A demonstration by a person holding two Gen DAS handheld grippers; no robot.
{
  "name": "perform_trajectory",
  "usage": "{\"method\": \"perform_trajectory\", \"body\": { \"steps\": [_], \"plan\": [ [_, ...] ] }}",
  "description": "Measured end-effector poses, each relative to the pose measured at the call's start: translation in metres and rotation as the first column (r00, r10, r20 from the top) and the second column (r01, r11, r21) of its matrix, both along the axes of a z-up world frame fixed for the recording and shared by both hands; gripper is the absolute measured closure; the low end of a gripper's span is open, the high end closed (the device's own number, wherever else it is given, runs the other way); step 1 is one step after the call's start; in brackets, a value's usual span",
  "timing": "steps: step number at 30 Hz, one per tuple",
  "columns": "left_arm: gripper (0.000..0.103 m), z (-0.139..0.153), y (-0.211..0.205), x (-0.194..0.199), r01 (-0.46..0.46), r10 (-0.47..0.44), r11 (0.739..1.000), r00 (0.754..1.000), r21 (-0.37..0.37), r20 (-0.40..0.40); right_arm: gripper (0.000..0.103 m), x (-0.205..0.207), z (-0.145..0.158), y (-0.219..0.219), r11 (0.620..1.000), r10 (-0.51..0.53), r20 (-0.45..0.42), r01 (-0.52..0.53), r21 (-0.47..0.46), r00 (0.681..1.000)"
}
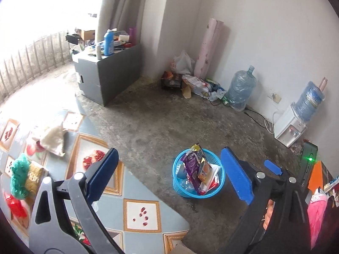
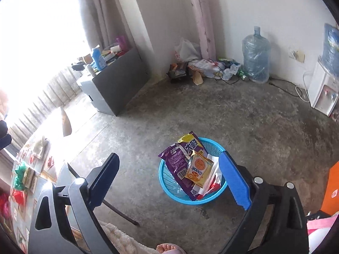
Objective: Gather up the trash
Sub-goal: 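Move both tools back toward the table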
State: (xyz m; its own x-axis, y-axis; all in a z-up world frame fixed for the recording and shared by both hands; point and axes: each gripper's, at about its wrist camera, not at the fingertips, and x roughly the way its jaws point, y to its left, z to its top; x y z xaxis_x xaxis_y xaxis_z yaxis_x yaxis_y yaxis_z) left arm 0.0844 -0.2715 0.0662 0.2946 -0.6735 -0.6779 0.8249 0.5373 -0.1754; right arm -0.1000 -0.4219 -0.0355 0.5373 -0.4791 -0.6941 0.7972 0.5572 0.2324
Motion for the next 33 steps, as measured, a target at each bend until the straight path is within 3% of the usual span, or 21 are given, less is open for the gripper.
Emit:
{"method": "perform_trajectory", "body": {
  "steps": [9,14,19,23,27,33],
  "plan": [
    [0.009,0.013,0.076,0.020,-0.173,0.173,0.985,0.985,-0.012,-0.003,0.006,0.034,0.038,0.060,0.987,0.088,-0.064,-0.096,-0.131,0.994],
    [0.009,0.018,0.113,0.028,-0.320,0.319,0.947,0.947,0.013,0.026,0.006,0.051,0.050,0.090,0.974,0.121,-0.094,-0.137,-0.179,0.988],
    [0.009,0.021,0.143,0.038,-0.410,0.409,0.912,0.911,0.015,0.060,0.006,0.068,0.063,0.118,0.948,0.152,-0.131,-0.182,-0.261,0.980],
    [0.009,0.019,0.168,0.049,-0.419,0.419,0.908,0.908,0.014,0.027,0.006,0.082,0.074,0.138,0.925,0.159,-0.150,-0.200,-0.324,0.976],
    [0.009,0.019,0.206,0.060,-0.404,0.399,0.913,0.914,-0.060,-0.078,0.006,0.093,0.088,0.147,0.902,0.257,-0.093,-0.273,-0.333,0.962],
    [0.009,0.026,0.267,0.068,-0.488,0.484,0.858,0.873,-0.161,-0.067,0.006,0.118,0.096,0.154,0.872,0.435,0.038,-0.411,-0.265,0.899]
  ]
}}
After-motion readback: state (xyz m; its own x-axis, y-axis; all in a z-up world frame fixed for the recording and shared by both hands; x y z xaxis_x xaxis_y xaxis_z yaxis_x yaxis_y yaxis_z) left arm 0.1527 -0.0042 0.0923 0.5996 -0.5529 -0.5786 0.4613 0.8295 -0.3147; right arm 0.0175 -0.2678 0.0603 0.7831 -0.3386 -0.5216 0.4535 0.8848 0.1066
